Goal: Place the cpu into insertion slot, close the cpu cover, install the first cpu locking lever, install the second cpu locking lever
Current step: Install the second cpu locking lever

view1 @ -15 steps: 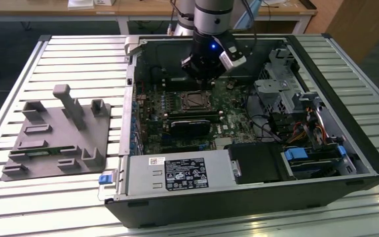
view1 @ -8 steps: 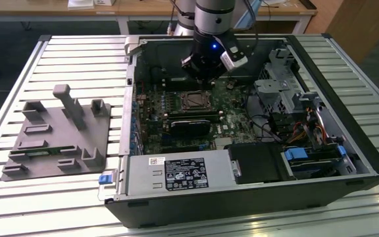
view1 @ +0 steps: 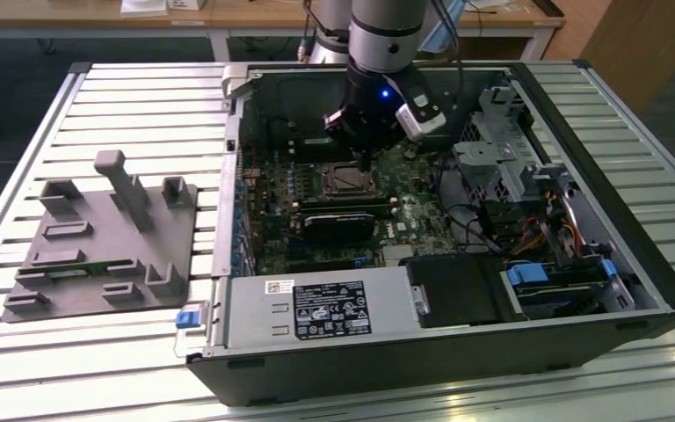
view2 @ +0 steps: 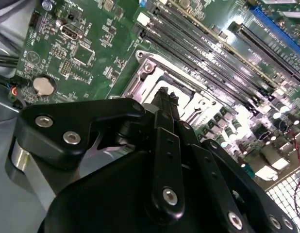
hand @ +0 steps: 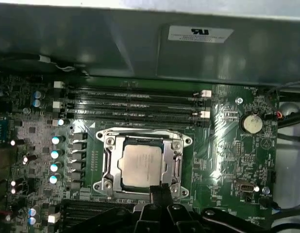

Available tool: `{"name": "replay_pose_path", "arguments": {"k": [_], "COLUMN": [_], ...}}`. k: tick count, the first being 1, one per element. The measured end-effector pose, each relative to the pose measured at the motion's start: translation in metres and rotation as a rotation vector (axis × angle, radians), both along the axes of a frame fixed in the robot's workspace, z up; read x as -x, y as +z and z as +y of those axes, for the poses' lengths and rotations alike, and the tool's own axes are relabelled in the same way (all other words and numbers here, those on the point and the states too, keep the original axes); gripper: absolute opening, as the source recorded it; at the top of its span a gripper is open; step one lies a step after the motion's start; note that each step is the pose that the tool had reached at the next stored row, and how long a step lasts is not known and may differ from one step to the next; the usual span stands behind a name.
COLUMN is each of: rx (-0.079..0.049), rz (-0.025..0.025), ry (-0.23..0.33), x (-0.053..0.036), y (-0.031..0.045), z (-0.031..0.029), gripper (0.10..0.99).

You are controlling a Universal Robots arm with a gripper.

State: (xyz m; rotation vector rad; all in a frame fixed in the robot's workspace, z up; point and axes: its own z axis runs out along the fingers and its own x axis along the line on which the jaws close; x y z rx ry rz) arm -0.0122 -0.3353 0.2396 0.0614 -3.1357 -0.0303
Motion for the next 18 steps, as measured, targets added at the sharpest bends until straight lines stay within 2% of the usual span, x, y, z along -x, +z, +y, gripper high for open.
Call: {"name": "replay_pose_path", "arguments": {"k": [3, 6, 8, 11, 16, 18], "rx": [-0.037, -0.063, -0.067, -0.067, -0.067, -0.067], "rz": [0.0014, 0.0014, 0.0013, 0.0054, 0.0159, 0.0184], "ry": [0.0, 0.0, 0.0, 0.0, 0.0, -0.001], "x": [0.0, 0.0, 0.0, 0.0, 0.0, 0.0], "y": [-0.0009, -0.0024, -0.0036, -0.0053, -0.0096, -0.0107], "z": [-0.0042, -0.011, -0.0173, -0.0213, -0.0275, -0.0311], "gripper": [0.114, 0.114, 0.114, 0.114, 0.114, 0.114]}}
